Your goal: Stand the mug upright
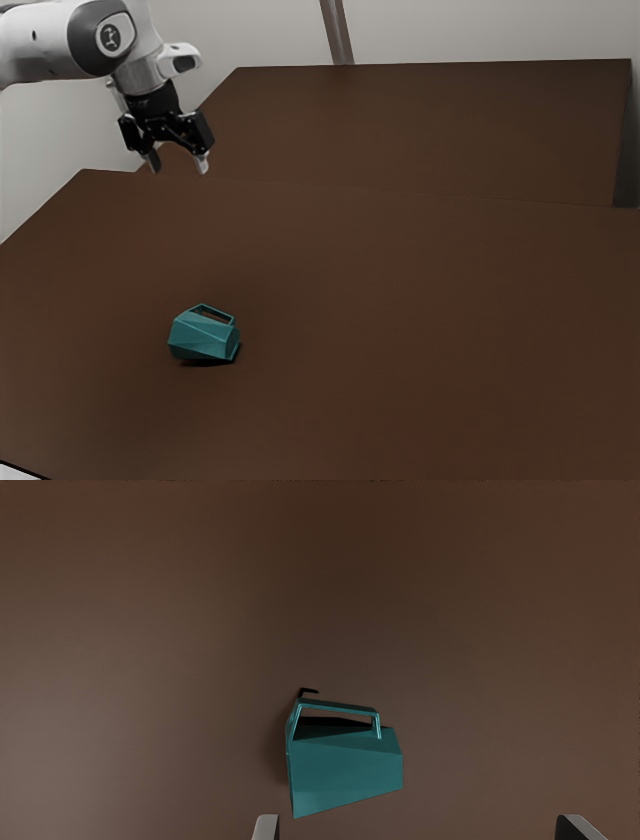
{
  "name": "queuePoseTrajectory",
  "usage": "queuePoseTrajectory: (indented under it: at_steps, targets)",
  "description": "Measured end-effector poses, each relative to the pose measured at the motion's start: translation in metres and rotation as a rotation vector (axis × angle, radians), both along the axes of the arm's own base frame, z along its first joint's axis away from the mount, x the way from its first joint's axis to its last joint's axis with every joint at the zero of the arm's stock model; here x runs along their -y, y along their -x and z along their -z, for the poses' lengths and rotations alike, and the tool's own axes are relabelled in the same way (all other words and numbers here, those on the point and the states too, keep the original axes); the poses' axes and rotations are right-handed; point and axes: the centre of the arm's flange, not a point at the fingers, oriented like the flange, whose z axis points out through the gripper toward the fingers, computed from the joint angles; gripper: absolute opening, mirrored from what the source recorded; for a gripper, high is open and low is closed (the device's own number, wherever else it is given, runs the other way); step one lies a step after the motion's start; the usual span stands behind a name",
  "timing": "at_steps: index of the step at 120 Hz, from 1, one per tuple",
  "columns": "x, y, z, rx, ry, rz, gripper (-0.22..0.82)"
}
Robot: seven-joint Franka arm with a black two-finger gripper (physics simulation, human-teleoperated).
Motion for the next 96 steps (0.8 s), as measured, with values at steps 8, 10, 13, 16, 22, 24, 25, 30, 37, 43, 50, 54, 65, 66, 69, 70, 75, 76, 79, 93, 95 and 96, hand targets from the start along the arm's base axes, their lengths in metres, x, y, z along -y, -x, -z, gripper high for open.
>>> queuePoseTrajectory:
  at_steps: [8,10,13,16,22,24,25,30,37,43,50,54,65,66,69,70,75,76,79,93,95,96]
  targets:
    - [0.000,-0.001,-0.001,0.005,-0.001,-0.001,0.60]
    - [0.000,-0.001,-0.001,0.006,-0.002,-0.002,0.60]
    - [-0.001,-0.001,-0.002,0.008,-0.003,-0.003,0.60]
    - [-0.001,0.000,-0.003,0.011,-0.003,-0.005,0.60]
    - [-0.003,0.003,-0.008,0.019,-0.003,-0.007,0.60]
    - [-0.003,0.005,-0.010,0.022,-0.003,-0.008,0.60]
    - [-0.003,0.005,-0.011,0.024,-0.003,-0.008,0.60]
    - [-0.004,0.009,-0.014,0.027,-0.002,-0.010,0.60]
    - [-0.005,0.016,-0.014,0.024,0.001,-0.012,0.60]
    - [-0.005,0.023,-0.013,0.020,0.009,-0.012,0.60]
    - [-0.004,0.037,-0.011,0.017,0.027,-0.012,0.60]
    - [-0.004,0.046,-0.008,0.012,0.041,-0.012,0.60]
    - [-0.017,0.064,0.015,-0.018,0.112,-0.035,0.60]
    - [-0.019,0.066,0.018,-0.022,0.120,-0.041,0.60]
    - [-0.027,0.070,0.026,-0.032,0.145,-0.057,0.60]
    - [-0.029,0.072,0.028,-0.036,0.153,-0.063,0.60]
    - [-0.038,0.077,0.042,-0.056,0.192,-0.086,0.60]
    - [-0.039,0.078,0.045,-0.061,0.199,-0.089,0.60]
    - [-0.044,0.082,0.056,-0.077,0.223,-0.102,0.60]
    - [-0.065,0.098,0.091,-0.119,0.320,-0.143,0.60]
    - [-0.067,0.099,0.095,-0.122,0.333,-0.145,0.60]
    - [-0.068,0.100,0.098,-0.123,0.340,-0.146,0.60]
